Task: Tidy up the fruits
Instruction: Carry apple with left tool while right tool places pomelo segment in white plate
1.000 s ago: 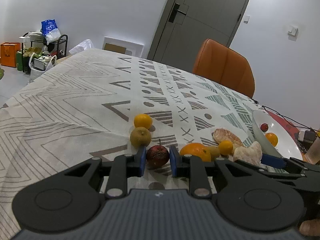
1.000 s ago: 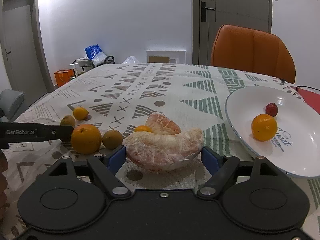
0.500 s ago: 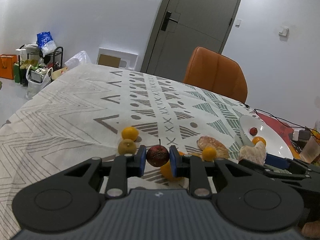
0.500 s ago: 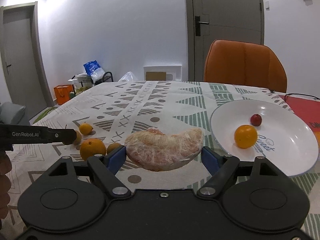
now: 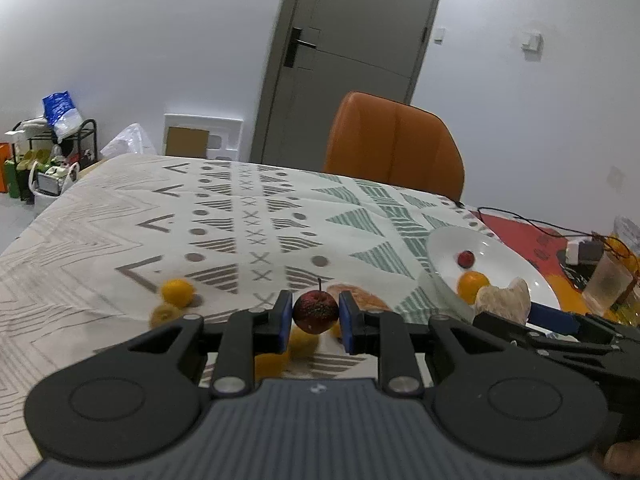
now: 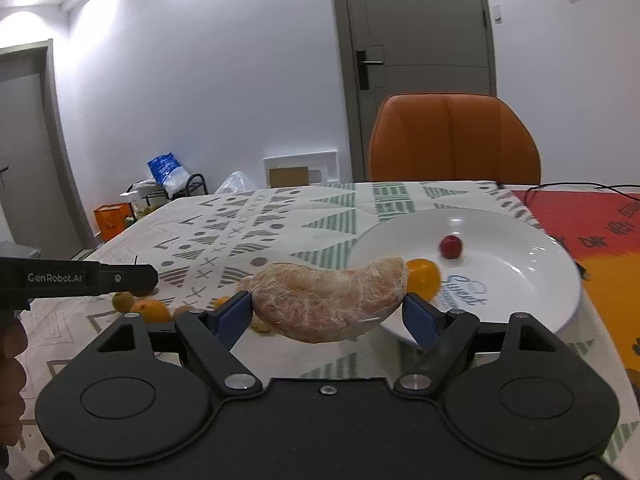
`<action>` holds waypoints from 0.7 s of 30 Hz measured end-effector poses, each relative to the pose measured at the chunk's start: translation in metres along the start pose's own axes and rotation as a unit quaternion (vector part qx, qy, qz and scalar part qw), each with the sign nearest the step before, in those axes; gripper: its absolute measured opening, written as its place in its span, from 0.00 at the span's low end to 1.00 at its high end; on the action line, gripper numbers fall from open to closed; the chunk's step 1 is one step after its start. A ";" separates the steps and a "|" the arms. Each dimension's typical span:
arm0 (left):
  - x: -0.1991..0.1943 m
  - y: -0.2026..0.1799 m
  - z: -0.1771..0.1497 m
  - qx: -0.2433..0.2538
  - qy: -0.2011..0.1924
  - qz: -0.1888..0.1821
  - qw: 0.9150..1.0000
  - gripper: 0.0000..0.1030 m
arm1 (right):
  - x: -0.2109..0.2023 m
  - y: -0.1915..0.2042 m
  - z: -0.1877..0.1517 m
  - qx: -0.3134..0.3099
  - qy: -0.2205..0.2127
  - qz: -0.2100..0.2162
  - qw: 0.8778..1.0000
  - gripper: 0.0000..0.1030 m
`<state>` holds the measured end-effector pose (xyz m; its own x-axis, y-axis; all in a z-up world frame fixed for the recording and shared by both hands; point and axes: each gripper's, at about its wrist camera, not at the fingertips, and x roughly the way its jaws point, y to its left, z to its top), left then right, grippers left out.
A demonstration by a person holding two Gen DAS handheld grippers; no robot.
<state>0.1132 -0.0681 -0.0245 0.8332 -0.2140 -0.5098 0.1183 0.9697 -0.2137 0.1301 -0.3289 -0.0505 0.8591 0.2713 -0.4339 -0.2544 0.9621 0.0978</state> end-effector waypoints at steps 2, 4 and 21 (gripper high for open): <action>0.002 -0.007 0.000 0.006 0.001 -0.002 1.000 0.23 | -0.002 -0.007 0.000 0.005 -0.002 -0.003 1.000 0.76; 0.005 -0.013 0.000 0.011 0.003 -0.004 1.000 0.23 | -0.004 -0.014 -0.001 0.011 -0.005 -0.006 1.000 0.76; 0.034 -0.066 0.004 0.054 0.020 -0.028 0.998 0.23 | -0.013 -0.060 -0.007 0.047 -0.016 -0.038 0.998 0.77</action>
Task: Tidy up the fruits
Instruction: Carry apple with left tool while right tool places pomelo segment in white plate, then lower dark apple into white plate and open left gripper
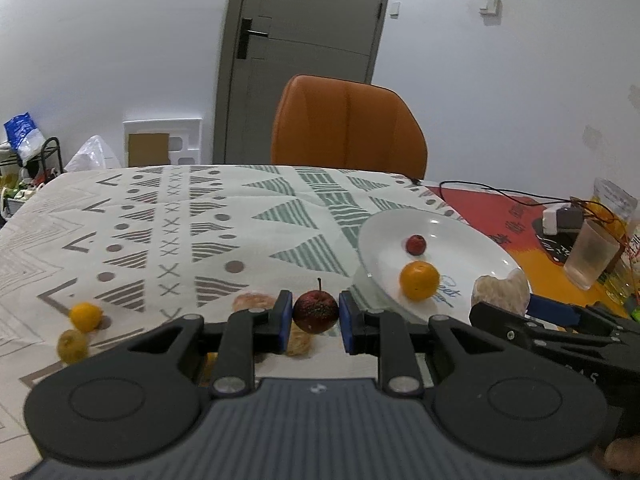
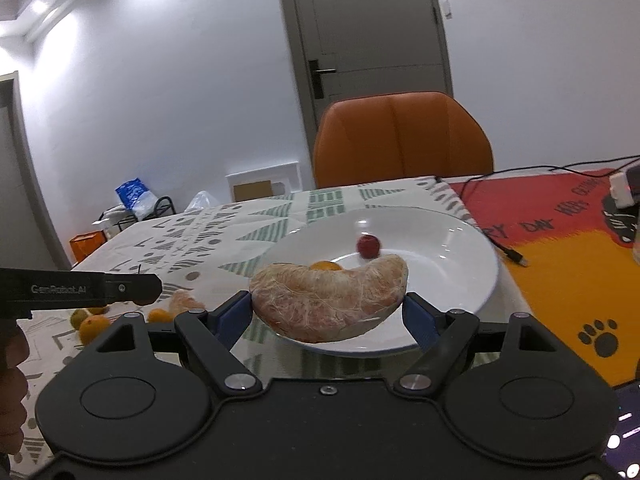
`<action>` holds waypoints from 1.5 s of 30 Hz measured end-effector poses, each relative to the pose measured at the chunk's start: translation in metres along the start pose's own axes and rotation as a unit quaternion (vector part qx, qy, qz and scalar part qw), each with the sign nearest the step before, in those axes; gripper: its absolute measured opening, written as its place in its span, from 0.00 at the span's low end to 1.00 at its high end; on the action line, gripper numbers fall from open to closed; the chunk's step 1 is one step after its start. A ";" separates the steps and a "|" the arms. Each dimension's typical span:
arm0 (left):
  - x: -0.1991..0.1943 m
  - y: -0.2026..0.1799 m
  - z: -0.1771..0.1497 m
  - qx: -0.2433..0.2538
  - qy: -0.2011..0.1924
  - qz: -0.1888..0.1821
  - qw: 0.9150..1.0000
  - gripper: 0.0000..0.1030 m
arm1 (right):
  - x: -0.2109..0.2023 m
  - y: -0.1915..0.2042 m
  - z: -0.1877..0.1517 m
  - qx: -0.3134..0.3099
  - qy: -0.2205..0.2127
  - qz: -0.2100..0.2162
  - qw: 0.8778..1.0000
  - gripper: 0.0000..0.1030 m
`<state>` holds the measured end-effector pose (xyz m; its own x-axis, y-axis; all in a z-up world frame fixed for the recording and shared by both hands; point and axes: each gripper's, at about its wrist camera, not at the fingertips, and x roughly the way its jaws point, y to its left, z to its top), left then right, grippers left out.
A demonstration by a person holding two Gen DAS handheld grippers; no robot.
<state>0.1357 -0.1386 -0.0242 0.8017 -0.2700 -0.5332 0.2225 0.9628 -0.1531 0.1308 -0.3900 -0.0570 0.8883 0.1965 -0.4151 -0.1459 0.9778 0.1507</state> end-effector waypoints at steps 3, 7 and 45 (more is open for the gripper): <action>0.005 -0.008 0.002 0.006 0.002 -0.004 1.000 0.23 | 0.001 -0.010 0.000 0.008 0.000 -0.007 1.000 0.77; 0.009 -0.016 0.006 0.013 0.000 -0.009 1.000 0.23 | 0.002 -0.019 0.002 0.013 -0.004 -0.014 1.000 0.77; 0.046 -0.087 0.026 0.043 0.006 -0.056 0.998 0.31 | -0.030 -0.065 -0.005 0.040 -0.014 -0.049 0.998 0.88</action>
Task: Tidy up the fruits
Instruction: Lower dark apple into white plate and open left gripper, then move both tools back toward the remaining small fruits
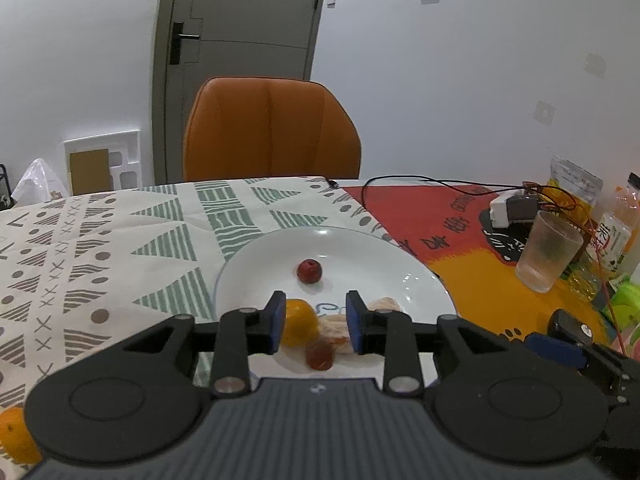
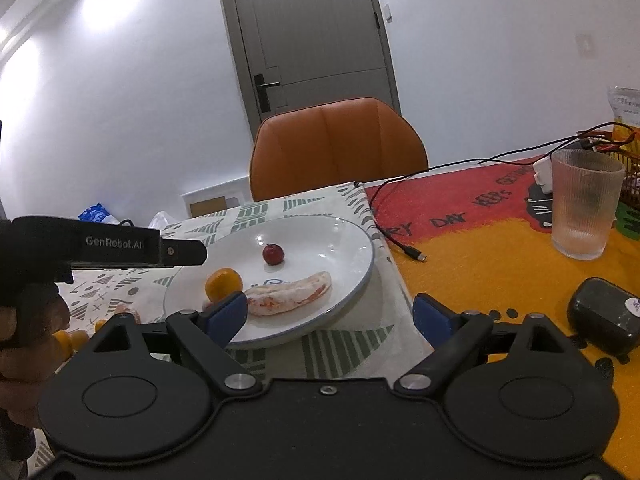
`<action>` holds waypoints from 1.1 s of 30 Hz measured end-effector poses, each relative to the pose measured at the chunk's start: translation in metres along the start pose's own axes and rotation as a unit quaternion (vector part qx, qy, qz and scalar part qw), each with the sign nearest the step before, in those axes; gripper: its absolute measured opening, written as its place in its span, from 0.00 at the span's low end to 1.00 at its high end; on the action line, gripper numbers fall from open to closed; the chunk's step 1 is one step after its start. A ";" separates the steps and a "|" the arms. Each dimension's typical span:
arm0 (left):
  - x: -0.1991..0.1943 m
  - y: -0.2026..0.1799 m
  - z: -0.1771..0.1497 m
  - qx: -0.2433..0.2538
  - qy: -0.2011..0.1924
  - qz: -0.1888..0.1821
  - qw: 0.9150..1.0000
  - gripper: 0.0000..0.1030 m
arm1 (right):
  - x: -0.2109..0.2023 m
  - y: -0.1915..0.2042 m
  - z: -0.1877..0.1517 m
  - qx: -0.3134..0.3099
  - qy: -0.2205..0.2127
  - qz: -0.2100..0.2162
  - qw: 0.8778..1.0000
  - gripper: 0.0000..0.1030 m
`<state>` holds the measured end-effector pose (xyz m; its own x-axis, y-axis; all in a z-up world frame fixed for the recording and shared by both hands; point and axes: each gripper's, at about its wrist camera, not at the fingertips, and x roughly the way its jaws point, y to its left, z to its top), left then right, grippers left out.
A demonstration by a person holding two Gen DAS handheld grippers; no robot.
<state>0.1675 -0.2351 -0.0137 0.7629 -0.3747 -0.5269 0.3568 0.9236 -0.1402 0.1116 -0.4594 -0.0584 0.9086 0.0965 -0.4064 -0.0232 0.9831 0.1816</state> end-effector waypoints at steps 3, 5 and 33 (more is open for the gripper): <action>-0.006 0.007 0.000 -0.004 -0.002 0.016 1.000 0.42 | 0.002 0.004 -0.002 -0.002 0.004 0.008 1.000 0.88; -0.010 0.014 -0.002 -0.010 -0.007 0.026 1.000 0.54 | 0.003 0.008 -0.003 -0.004 0.007 0.011 1.000 0.88; -0.096 0.122 -0.012 -0.074 -0.040 0.161 0.983 0.87 | 0.015 0.066 -0.002 -0.019 0.038 0.061 0.997 0.97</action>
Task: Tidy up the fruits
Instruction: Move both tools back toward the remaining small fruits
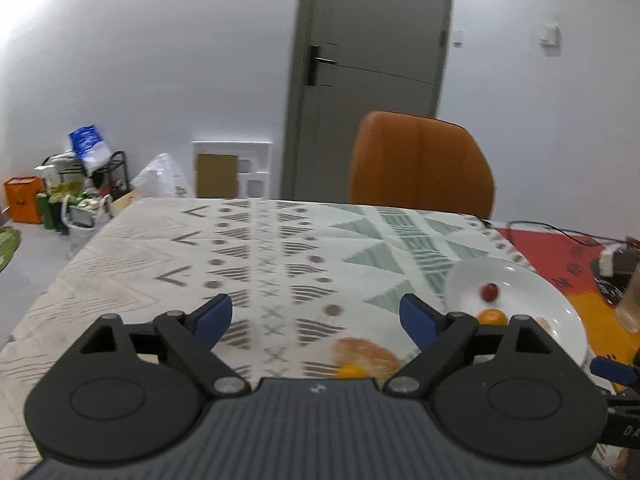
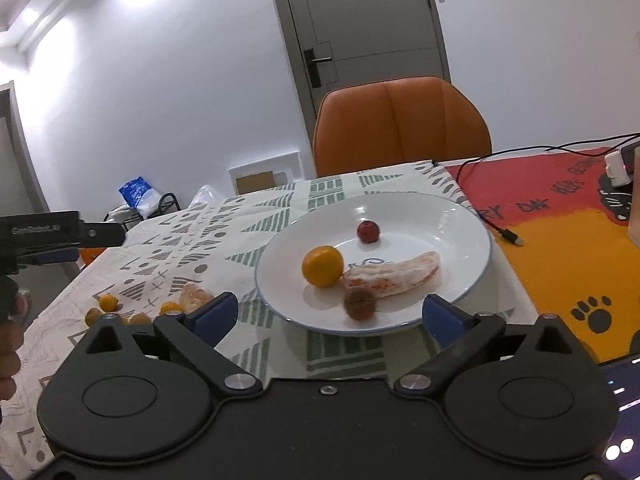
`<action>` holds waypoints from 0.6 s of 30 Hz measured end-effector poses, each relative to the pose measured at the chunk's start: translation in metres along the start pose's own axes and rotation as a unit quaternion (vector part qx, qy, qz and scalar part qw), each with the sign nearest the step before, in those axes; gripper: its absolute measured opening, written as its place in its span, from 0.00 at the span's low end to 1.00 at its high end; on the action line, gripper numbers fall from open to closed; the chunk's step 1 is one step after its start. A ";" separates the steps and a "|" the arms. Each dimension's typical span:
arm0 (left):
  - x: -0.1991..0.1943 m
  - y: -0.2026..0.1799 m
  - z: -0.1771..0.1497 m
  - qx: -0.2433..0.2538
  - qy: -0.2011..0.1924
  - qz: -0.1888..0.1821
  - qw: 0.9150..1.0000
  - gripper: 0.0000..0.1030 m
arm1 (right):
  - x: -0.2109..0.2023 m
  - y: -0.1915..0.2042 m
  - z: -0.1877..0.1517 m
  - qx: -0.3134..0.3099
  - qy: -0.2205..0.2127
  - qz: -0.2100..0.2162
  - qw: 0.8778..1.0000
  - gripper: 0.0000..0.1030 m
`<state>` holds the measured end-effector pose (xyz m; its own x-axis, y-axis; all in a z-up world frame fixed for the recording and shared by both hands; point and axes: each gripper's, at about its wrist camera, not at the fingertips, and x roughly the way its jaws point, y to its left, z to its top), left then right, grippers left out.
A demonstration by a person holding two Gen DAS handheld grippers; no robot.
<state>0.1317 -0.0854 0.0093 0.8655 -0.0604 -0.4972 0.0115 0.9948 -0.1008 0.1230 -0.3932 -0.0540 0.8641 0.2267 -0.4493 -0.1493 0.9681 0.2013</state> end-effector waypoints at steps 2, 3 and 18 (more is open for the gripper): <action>-0.002 0.008 0.001 -0.001 0.000 0.008 1.000 0.87 | 0.002 0.003 0.000 0.000 0.001 0.002 1.000 0.97; -0.004 0.012 0.001 0.000 -0.001 0.012 1.000 0.87 | 0.004 0.005 0.000 0.000 0.003 0.000 1.000 0.97; -0.008 0.071 -0.014 -0.041 0.009 0.048 0.998 0.87 | 0.015 0.054 0.008 -0.019 0.032 0.040 0.999 0.97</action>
<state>0.1186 -0.0156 -0.0053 0.8516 0.0324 -0.5232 -0.1124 0.9862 -0.1219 0.1319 -0.3380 -0.0428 0.8166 0.3083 -0.4880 -0.2355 0.9498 0.2059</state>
